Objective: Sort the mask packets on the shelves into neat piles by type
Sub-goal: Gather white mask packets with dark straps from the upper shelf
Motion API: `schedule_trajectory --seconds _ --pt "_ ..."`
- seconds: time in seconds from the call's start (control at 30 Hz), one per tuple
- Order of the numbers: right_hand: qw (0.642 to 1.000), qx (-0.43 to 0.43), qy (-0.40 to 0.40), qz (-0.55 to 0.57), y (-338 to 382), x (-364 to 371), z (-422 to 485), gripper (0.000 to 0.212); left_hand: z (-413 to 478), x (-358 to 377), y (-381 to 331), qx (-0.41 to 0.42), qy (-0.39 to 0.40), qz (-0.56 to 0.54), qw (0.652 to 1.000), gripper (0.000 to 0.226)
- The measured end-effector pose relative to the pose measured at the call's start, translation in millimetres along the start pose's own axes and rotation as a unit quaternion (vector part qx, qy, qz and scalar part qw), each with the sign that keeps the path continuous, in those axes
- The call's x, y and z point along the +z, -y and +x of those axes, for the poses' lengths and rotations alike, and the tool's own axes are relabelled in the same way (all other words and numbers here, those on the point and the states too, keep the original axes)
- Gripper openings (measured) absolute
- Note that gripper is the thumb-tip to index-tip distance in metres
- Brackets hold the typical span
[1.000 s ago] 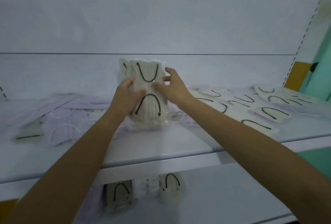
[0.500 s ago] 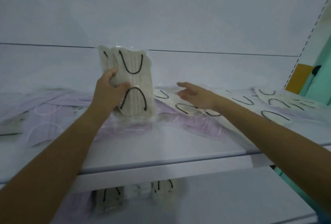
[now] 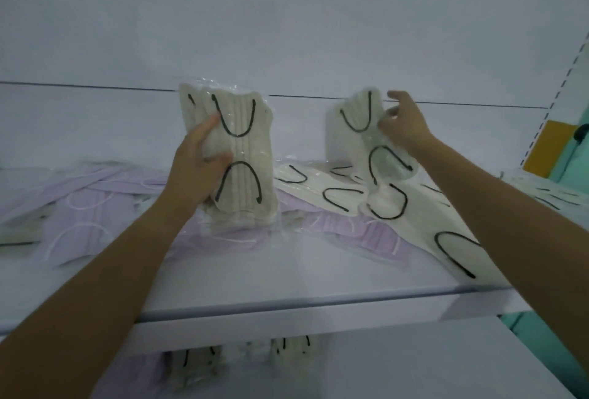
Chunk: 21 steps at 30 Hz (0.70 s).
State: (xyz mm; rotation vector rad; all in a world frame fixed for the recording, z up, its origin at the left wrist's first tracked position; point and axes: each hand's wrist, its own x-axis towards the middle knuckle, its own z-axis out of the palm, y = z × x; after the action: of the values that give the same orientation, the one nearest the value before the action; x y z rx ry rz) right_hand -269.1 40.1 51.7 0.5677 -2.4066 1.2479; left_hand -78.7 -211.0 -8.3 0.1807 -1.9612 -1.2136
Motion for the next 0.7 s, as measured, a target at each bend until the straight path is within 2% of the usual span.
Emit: schedule_trajectory --seconds 0.07,0.17,0.3,0.4,0.43,0.5,0.6,0.7 --pt "0.998 -0.027 0.01 0.058 10.0 -10.0 10.4 0.055 -0.6 4.0 -2.3 -0.008 -0.021 0.007 1.0 0.047" --pt "0.992 -0.043 0.106 0.06 17.7 -1.2 19.0 0.056 -2.5 6.0 -2.9 -0.01 -0.032 0.011 0.999 0.043" --pt "0.965 -0.067 0.242 -0.073 9.6 51.6 20.5 0.058 -3.6 2.6 1.0 -0.018 -0.039 0.017 0.999 0.042" --pt "0.917 -0.061 0.339 -0.203 -7.0 92.2 17.6 0.062 -2.8 -0.7 5.2 -0.03 -0.05 0.029 0.998 0.042" --pt "0.905 -0.054 0.361 -0.219 -12.8 100.3 18.5 0.056 -2.0 -1.1 6.6 -0.031 -0.049 0.031 0.998 0.042" --pt "0.898 -0.048 0.367 -0.237 -20.5 104.4 23.2 0.038 -0.5 -0.9 8.5 -0.032 -0.042 0.031 0.998 0.043" --pt "0.904 -0.05 0.349 -0.244 -21.8 95.2 29.4 0.059 2.1 -0.2 7.7 -0.031 -0.036 0.036 0.998 0.043" --pt "0.914 -0.063 0.329 -0.228 -20.9 85.3 33.9 0.061 3.9 1.2 6.8 -0.024 -0.041 0.029 0.998 0.043"
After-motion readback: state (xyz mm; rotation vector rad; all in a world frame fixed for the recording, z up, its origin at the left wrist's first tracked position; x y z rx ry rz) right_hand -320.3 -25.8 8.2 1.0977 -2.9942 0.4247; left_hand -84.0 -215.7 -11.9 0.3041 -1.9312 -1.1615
